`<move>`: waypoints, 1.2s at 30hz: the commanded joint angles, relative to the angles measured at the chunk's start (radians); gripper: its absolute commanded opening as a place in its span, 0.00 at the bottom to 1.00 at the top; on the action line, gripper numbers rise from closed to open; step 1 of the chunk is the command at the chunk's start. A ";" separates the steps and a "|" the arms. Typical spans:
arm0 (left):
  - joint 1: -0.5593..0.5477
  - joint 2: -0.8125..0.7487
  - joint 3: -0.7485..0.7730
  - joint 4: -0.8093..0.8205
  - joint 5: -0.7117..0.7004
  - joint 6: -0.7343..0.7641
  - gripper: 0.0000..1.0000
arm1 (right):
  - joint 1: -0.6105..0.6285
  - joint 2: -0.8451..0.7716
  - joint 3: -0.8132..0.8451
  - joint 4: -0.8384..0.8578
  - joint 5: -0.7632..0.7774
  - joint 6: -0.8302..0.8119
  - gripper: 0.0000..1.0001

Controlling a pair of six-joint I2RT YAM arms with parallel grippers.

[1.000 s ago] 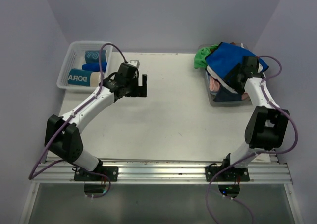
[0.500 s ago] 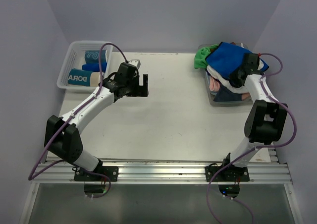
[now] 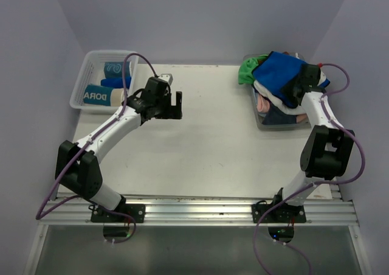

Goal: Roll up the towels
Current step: Grab a towel with the right arm, then move the towel to the center of the board

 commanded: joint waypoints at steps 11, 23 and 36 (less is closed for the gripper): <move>-0.005 0.003 0.017 0.015 -0.001 0.041 1.00 | -0.005 0.001 0.109 0.022 0.033 -0.006 0.00; -0.002 0.016 0.101 -0.043 -0.078 0.041 1.00 | 0.019 -0.171 0.180 0.051 -0.131 -0.014 0.00; 0.250 -0.017 0.302 -0.147 -0.056 0.030 1.00 | 0.532 -0.297 0.148 0.015 -0.070 -0.088 0.00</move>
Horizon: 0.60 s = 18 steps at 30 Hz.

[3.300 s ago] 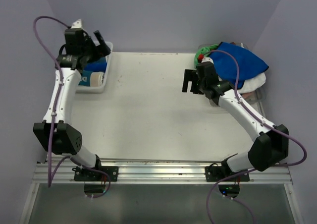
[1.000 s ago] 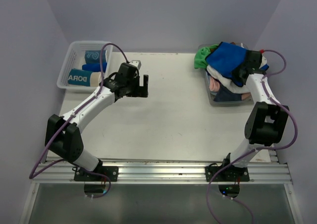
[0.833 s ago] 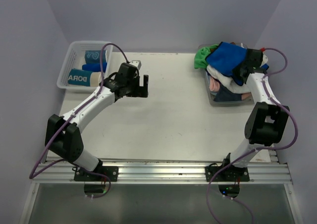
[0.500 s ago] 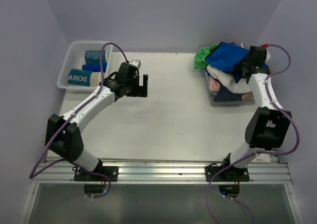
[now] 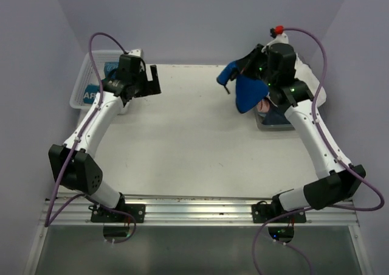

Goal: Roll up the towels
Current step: Move the towel to the center of the board

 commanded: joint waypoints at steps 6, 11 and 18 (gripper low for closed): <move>0.079 -0.031 0.100 -0.046 -0.013 0.038 1.00 | 0.322 0.038 -0.270 0.037 0.000 0.061 0.09; 0.078 -0.022 0.054 -0.046 0.062 0.024 0.99 | 0.374 0.138 -0.244 -0.058 -0.073 -0.004 0.68; 0.017 -0.045 -0.140 0.010 0.171 -0.019 0.99 | 0.308 0.078 -0.408 -0.053 -0.017 -0.013 0.70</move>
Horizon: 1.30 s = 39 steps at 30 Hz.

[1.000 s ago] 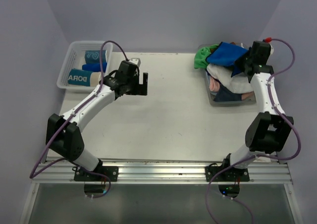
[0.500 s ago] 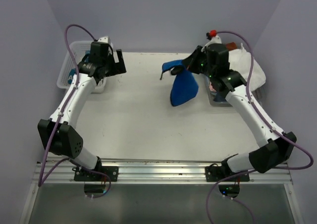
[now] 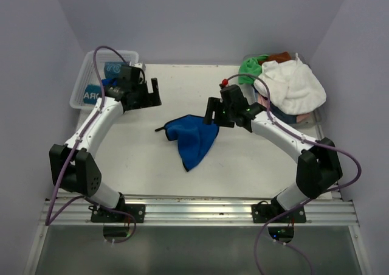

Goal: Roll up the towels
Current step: Move the towel to the center of the board, then flatten the towel

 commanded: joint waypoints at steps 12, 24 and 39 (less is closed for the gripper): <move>-0.119 0.025 -0.324 0.280 0.310 -0.193 0.95 | 0.224 0.078 -0.137 0.058 -0.045 0.012 0.81; -0.119 0.106 -0.310 0.280 0.344 -0.181 0.09 | 0.237 0.203 -0.062 0.053 0.065 -0.002 0.10; 0.010 0.094 0.247 0.119 0.327 -0.121 0.00 | -0.043 0.092 0.467 -0.134 0.220 -0.265 0.00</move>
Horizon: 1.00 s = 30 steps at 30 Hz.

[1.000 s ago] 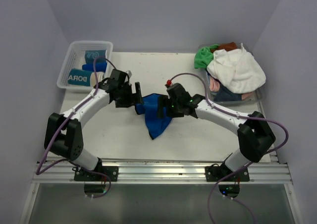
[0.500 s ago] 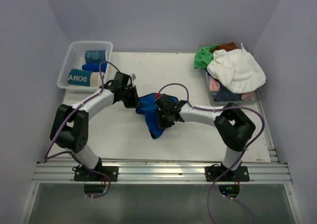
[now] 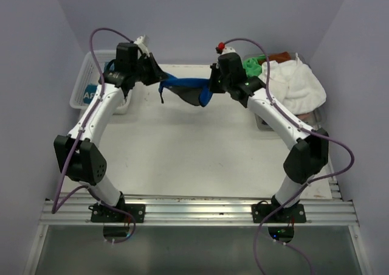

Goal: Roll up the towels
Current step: Flatten the towel

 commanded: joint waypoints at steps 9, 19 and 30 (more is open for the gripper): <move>0.030 -0.207 -0.162 -0.088 0.017 0.046 0.05 | 0.020 -0.331 -0.273 -0.071 0.012 -0.054 0.00; 0.029 0.146 -0.055 -0.190 -0.153 0.095 1.00 | 0.026 -0.219 -0.439 -0.130 -0.027 -0.017 0.64; -0.207 -0.101 -0.474 -0.068 -0.172 0.020 0.80 | 0.002 -0.313 -0.629 -0.123 0.053 0.026 0.56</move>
